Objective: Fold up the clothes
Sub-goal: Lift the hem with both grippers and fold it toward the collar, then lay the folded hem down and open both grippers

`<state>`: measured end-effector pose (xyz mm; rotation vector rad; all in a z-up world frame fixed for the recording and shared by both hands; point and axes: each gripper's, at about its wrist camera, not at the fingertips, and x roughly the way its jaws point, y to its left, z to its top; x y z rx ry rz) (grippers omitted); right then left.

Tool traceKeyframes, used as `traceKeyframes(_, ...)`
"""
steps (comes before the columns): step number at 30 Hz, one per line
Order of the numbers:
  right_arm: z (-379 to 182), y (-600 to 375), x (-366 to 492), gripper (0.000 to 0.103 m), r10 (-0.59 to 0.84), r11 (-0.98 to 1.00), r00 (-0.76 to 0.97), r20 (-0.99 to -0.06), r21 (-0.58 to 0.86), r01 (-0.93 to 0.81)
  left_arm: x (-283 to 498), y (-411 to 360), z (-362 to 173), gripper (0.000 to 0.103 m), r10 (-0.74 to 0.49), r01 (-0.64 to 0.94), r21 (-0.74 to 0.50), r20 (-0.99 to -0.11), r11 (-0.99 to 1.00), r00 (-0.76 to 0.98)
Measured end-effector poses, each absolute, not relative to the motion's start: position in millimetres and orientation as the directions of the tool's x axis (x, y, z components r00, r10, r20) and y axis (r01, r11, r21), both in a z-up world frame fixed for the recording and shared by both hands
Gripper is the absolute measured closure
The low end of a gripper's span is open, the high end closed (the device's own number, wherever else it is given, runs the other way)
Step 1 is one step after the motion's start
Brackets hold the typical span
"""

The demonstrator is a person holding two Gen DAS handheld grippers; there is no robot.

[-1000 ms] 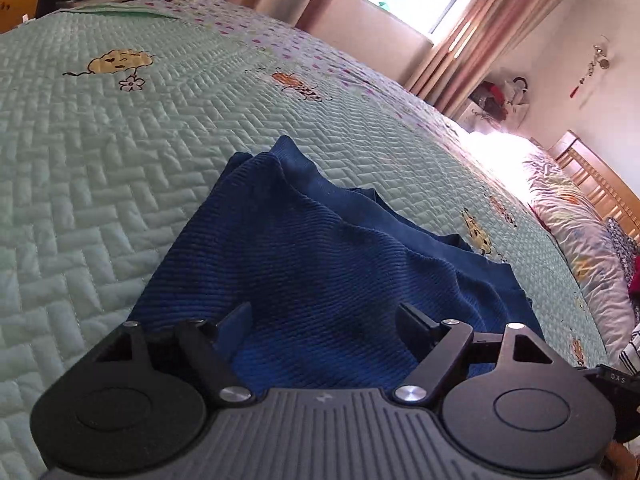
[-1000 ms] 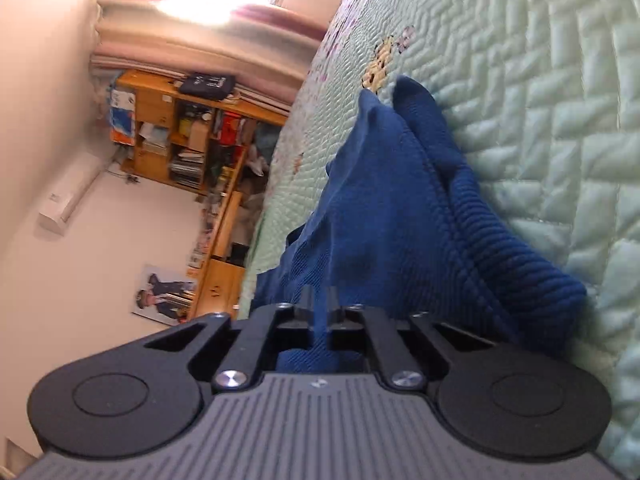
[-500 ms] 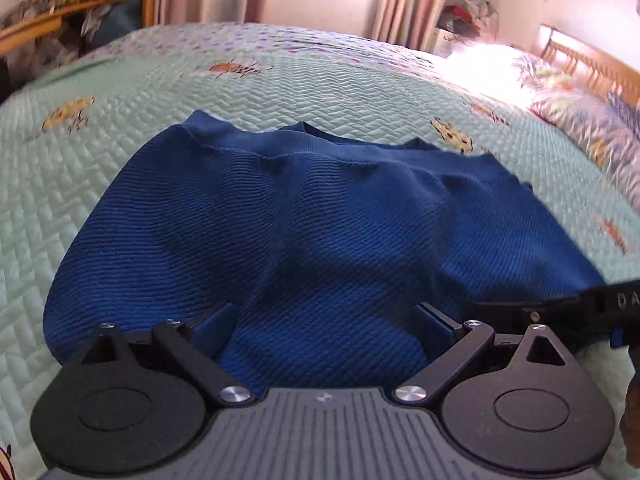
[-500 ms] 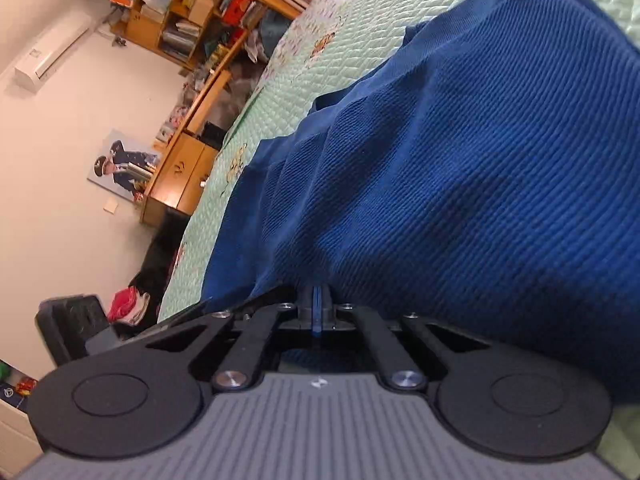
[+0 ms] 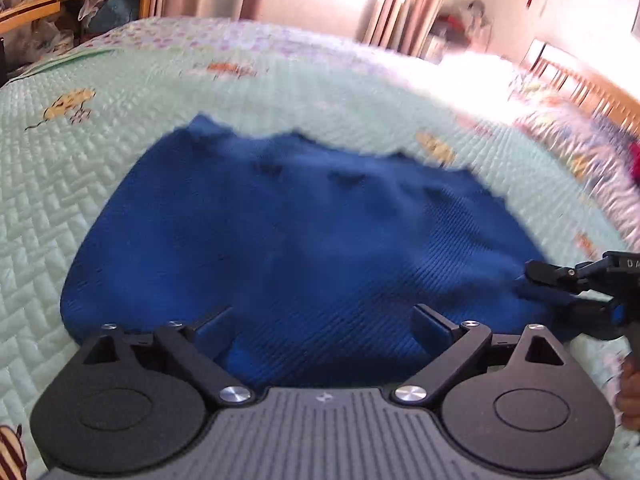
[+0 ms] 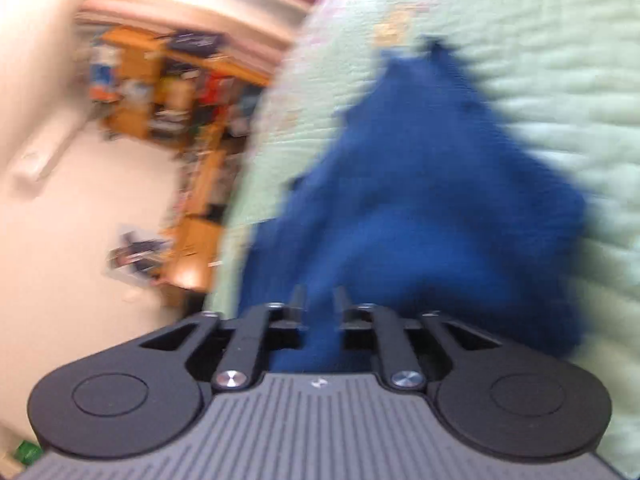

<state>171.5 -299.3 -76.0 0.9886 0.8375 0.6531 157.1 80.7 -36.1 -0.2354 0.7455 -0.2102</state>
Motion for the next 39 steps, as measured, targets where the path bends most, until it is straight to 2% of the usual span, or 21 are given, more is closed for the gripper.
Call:
traceKeyframes(3,-76,-277,181,0.056,0.837,0.385,0.481,-0.263,0.906,-0.175,176,106,-40,0.004,-0.313,0.051,-0.409,-0.606,0.911,0.731)
traceKeyframes(4,-84,-273,187,0.057,0.836,0.405,0.466,-0.291,0.899,-0.165,184,120,-47,0.005,-0.317,0.006,-0.457,-0.609,0.890,0.727)
traceKeyframes(5,-93,-276,192,0.085,0.817,0.447,0.467,-0.339,0.883,-0.142,192,134,-53,0.011,-0.322,-0.040,-0.502,-0.611,0.864,0.724)
traceKeyframes(6,-101,-279,196,0.103,0.797,0.485,0.467,-0.382,0.866,-0.119,200,148,-60,0.013,-0.326,-0.086,-0.545,-0.612,0.834,0.720)
traceKeyframes(8,-108,-291,195,0.103,0.821,0.421,0.464,-0.333,0.902,-0.098,206,175,-62,0.013,-0.379,-0.133,-0.663,-0.567,0.736,0.731)
traceKeyframes(10,-98,-291,196,0.103,0.804,0.457,0.468,-0.368,0.885,-0.090,209,199,-60,0.013,-0.427,-0.149,-0.766,-0.495,0.625,0.756)
traceKeyframes(12,-87,-283,192,0.082,0.820,0.425,0.469,-0.327,0.898,-0.118,213,212,-54,0.012,-0.433,-0.129,-0.815,-0.425,0.565,0.795)
traceKeyframes(15,-83,-249,221,0.058,0.881,0.289,0.429,-0.201,0.945,-0.152,235,219,-55,0.010,-0.448,-0.125,-0.852,-0.386,0.509,0.806)
traceKeyframes(18,-81,-220,259,0.056,0.897,0.259,0.408,-0.173,0.952,-0.166,261,208,-57,0.011,-0.499,-0.088,-0.856,-0.376,0.509,0.781)
traceKeyframes(21,-81,-178,291,0.055,0.905,0.213,0.402,-0.140,0.967,-0.142,290,192,-56,0.011,-0.497,-0.045,-0.803,-0.410,0.594,0.765)
traceKeyframes(22,-85,-169,304,0.055,0.903,0.219,0.405,-0.147,0.966,-0.138,300,190,-56,0.011,-0.462,-0.052,-0.763,-0.443,0.644,0.768)
traceKeyframes(24,-102,-168,317,0.056,0.883,0.307,0.398,-0.250,0.948,-0.085,315,198,-67,0.015,-0.377,-0.118,-0.680,-0.531,0.723,0.759)
traceKeyframes(25,-107,-178,313,0.071,0.875,0.316,0.400,-0.272,0.948,-0.046,319,204,-75,0.020,-0.387,-0.120,-0.684,-0.538,0.720,0.749)
traceKeyframes(26,-112,-188,309,0.103,0.868,0.324,0.400,-0.295,0.946,-0.007,319,207,-79,0.021,-0.402,-0.099,-0.688,-0.527,0.719,0.749)
traceKeyframes(28,-115,-200,304,0.098,0.870,0.313,0.393,-0.297,0.949,0.024,318,207,-78,0.025,-0.412,-0.058,-0.665,-0.526,0.745,0.744)
traceKeyframes(29,-113,-199,305,0.092,0.867,0.329,0.390,-0.308,0.944,0.016,320,206,-78,0.025,-0.412,-0.052,-0.659,-0.528,0.751,0.742)
traceKeyframes(33,-90,-201,306,0.057,0.894,0.251,0.401,-0.203,0.965,-0.071,321,204,-68,0.019,-0.419,-0.047,-0.669,-0.518,0.742,0.746)
traceKeyframes(35,-87,-216,305,0.050,0.871,0.254,0.453,-0.187,0.963,-0.090,318,201,-64,0.014,-0.419,-0.033,-0.657,-0.519,0.753,0.745)
traceKeyframes(37,-100,-231,317,0.050,0.823,0.281,0.521,-0.225,0.959,-0.030,314,202,-66,0.014,-0.409,-0.040,-0.645,-0.530,0.763,0.743)
traceKeyframes(38,-106,-236,329,0.056,0.801,0.301,0.538,-0.261,0.954,0.014,313,203,-67,0.014,-0.407,-0.046,-0.648,-0.530,0.760,0.744)
traceKeyframes(39,-112,-243,331,0.070,0.801,0.281,0.538,-0.265,0.958,0.053,312,203,-67,0.014,-0.405,-0.050,-0.649,-0.532,0.759,0.744)
